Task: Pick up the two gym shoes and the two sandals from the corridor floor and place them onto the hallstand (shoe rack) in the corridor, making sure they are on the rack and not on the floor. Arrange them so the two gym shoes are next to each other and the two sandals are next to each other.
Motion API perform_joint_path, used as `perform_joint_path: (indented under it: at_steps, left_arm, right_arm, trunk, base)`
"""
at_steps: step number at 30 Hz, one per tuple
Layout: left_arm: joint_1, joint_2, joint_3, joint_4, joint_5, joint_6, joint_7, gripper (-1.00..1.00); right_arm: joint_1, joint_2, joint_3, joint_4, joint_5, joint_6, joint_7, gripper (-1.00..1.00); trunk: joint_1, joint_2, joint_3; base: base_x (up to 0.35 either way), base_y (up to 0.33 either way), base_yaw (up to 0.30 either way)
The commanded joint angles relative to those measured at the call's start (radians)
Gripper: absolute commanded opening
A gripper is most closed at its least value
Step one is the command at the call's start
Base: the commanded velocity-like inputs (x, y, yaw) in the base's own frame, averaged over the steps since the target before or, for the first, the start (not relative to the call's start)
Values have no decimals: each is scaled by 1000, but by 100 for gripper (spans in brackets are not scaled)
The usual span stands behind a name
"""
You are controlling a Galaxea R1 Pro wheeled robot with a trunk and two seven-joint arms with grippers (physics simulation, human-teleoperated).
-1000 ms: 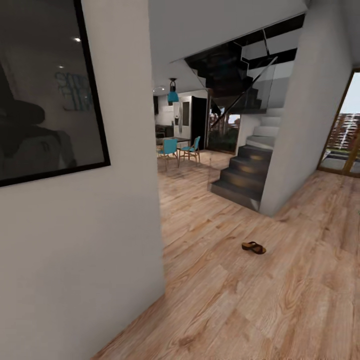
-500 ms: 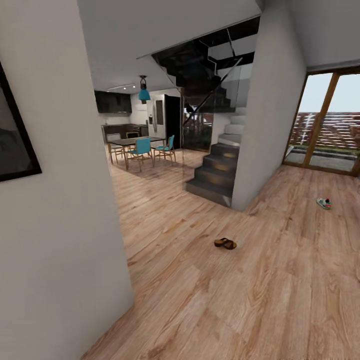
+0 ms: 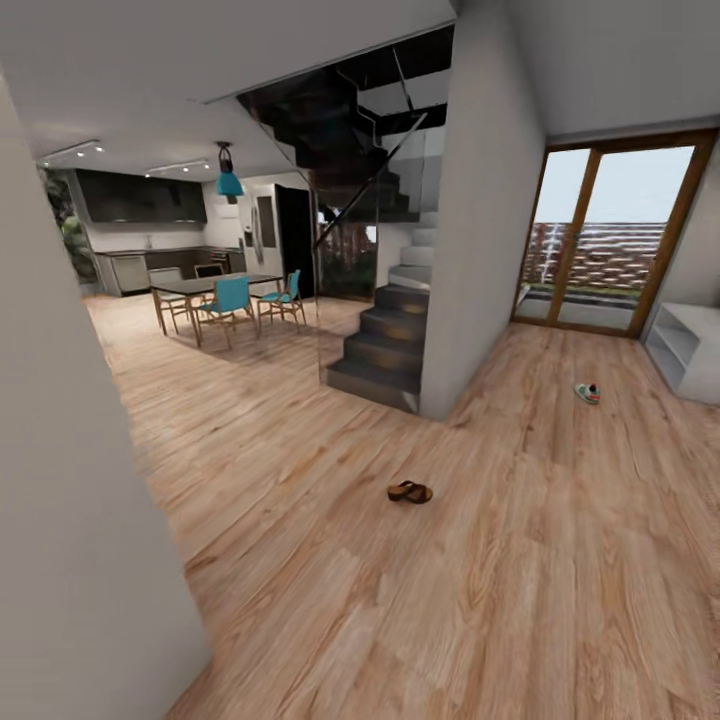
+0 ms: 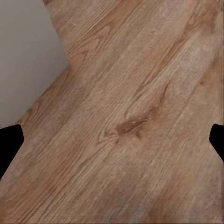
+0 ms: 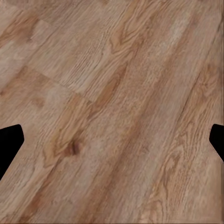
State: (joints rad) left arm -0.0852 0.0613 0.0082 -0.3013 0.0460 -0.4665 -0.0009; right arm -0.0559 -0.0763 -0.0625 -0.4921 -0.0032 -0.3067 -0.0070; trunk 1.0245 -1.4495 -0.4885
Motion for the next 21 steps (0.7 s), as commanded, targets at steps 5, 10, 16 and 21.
perform_joint_path:
  at_steps: [5, 10, 16, 21]
  left_arm:
    - [-1, 0, -1, 1, 5, -3, 1, 100]
    - [-1, 0, -1, 1, 5, -3, 1, 100]
    - [-1, 0, -1, 1, 5, -3, 2, 100]
    - [-1, 0, -1, 1, 5, -3, 1, 100]
  right_arm:
    - [-1, 1, 0, 1, 0, -4, -1, 100]
    - [-1, 1, 0, 1, 0, -4, -1, 100]
    - [-1, 1, 0, 1, 0, -4, -1, 100]
    - [-1, 1, 0, 0, 0, -5, -1, 100]
  trunk:
    - [1, 0, -3]
    - [1, 0, -6]
    - [1, 0, -8]
    - [1, 0, -11]
  base:
    - [331, -4, -279]
    - [334, -1, -279]
    - [335, 26, -279]
    - [335, 62, -279]
